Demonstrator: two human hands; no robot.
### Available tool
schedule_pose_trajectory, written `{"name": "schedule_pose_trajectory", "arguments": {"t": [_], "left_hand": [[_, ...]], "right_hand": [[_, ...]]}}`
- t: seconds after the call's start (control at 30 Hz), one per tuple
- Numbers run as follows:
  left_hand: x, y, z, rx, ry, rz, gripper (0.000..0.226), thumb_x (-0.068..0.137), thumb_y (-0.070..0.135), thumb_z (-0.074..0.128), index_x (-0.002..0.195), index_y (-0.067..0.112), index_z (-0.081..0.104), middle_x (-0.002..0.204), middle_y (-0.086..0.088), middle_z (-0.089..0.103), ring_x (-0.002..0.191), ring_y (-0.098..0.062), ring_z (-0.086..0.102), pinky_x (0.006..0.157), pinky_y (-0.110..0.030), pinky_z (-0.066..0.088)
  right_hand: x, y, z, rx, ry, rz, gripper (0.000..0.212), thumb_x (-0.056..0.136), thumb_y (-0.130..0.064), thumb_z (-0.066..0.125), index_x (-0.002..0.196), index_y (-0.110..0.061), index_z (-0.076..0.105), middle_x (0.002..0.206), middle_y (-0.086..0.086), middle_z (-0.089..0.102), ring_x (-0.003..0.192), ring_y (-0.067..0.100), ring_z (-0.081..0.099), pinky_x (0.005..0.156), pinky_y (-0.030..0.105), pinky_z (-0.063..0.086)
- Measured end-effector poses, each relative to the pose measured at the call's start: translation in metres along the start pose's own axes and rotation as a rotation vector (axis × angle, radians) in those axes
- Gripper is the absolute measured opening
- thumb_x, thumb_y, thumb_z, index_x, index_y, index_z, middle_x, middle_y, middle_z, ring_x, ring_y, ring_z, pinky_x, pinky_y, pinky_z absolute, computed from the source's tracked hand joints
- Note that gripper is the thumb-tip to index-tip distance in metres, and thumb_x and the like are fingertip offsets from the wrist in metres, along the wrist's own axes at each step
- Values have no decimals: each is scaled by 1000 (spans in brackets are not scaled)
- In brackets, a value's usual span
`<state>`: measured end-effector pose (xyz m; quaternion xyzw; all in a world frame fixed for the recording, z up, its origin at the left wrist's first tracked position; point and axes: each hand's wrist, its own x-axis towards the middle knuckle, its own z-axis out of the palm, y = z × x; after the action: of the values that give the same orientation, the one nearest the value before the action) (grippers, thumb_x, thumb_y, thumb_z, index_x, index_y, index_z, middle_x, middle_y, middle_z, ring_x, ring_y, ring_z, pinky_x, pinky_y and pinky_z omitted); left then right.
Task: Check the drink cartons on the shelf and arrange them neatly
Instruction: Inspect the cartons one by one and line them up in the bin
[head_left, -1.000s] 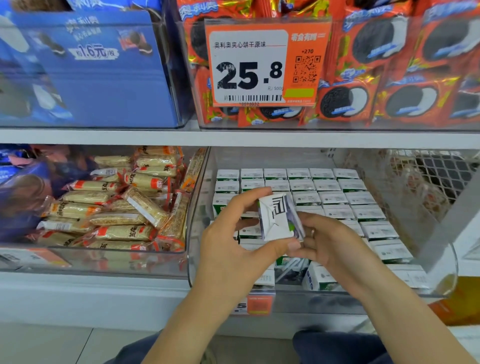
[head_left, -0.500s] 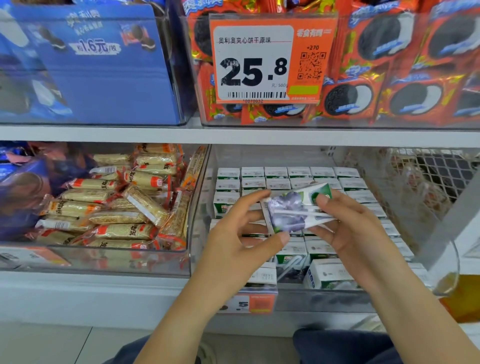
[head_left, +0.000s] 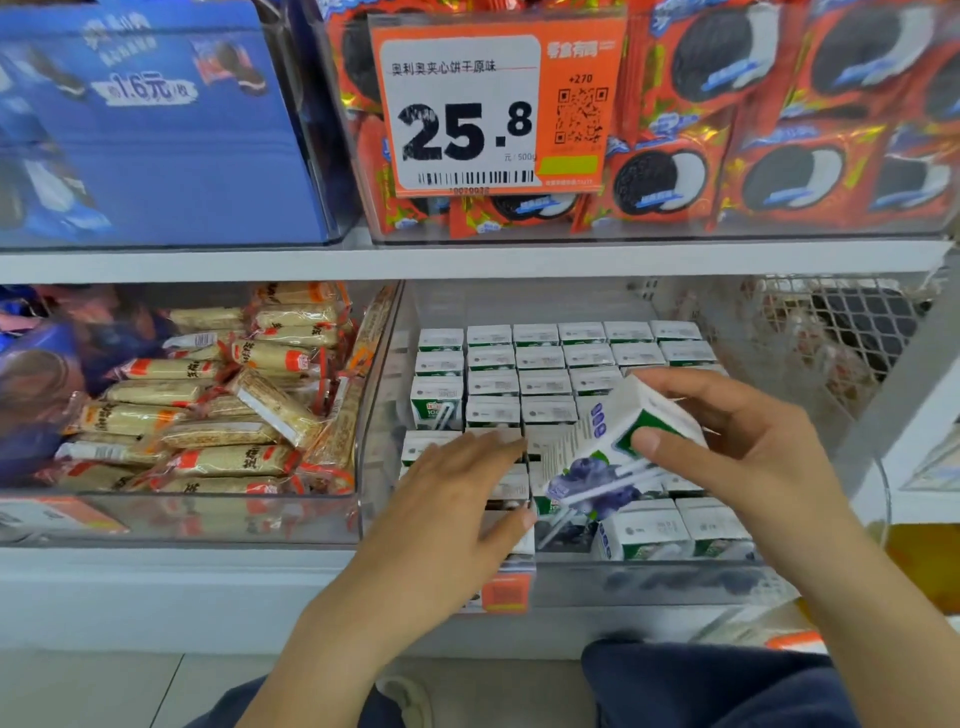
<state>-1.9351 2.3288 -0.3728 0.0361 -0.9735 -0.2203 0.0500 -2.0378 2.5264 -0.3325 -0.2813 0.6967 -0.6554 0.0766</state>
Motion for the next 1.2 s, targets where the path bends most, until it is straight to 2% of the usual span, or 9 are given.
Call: {"name": "schedule_pose_trajectory", "arguments": {"t": [0.07,0.1,0.23,0.33,0.53,0.67,0.77,1.0,1.2], "left_hand": [[2,-4,6,112,-42,-44,58,98,51,33,150,41,10,160,14,4,146,-5,-1,115,-25,-8],[3,-5,8,127,-59,-60,57,99,49,30,151,40,6,161,12,-2,146,-5,-6,113,-24,-12],[7,-8,12,151,-97,-79,56,101,44,25,150,41,-1,160,9,-12,145,-7,-16,111,-25,-17],[8,-9,13,154,-106,-78,55,101,45,24,150,41,-1,160,10,-12,145,-6,-17,111,-25,-17],[7,-10,10,142,-110,-69,56,100,50,23,149,43,-1,159,12,-13,144,-4,-16,110,-23,-17],[6,-7,9,149,-120,-78,56,100,50,24,150,42,-1,160,11,-12,145,-5,-15,111,-24,-16],[6,-7,9,157,-123,-81,56,100,50,23,150,41,-1,160,11,-12,145,-6,-15,112,-25,-16],[6,-6,8,156,-125,-87,56,100,49,24,151,40,0,161,9,-10,146,-8,-13,114,-27,-13],[6,-6,9,153,-117,-83,56,100,50,23,151,39,1,161,10,-10,146,-8,-13,115,-28,-12]], "right_hand": [[-3,1,2,-60,-41,-11,38,56,-36,74,94,-35,74,96,-3,70,93,21,65,78,38,54],[-3,1,5,-83,-67,-23,38,58,-35,74,95,-35,72,96,-5,69,93,18,64,78,38,53],[-4,5,12,-222,-153,-96,36,64,-32,74,99,-36,68,95,-10,66,93,3,60,72,18,48],[-3,14,14,-453,-244,-121,44,70,-19,81,106,-39,66,99,-18,61,95,-2,56,75,8,42],[-3,30,25,-822,-417,-121,40,77,-34,71,115,-43,64,104,-29,53,104,-5,46,90,16,39],[2,32,21,-729,-376,-94,23,79,-36,71,102,-40,71,87,-25,61,89,-4,55,80,20,47],[11,34,20,-778,-295,-100,23,80,-36,71,103,-39,70,83,-27,56,83,-1,55,76,18,47],[36,28,25,-969,-450,42,33,77,-49,71,107,-37,64,97,-19,54,87,-2,44,70,19,35],[37,26,39,-1122,-457,-5,40,76,-52,69,111,-32,63,111,-10,56,101,9,49,82,29,45]]}}
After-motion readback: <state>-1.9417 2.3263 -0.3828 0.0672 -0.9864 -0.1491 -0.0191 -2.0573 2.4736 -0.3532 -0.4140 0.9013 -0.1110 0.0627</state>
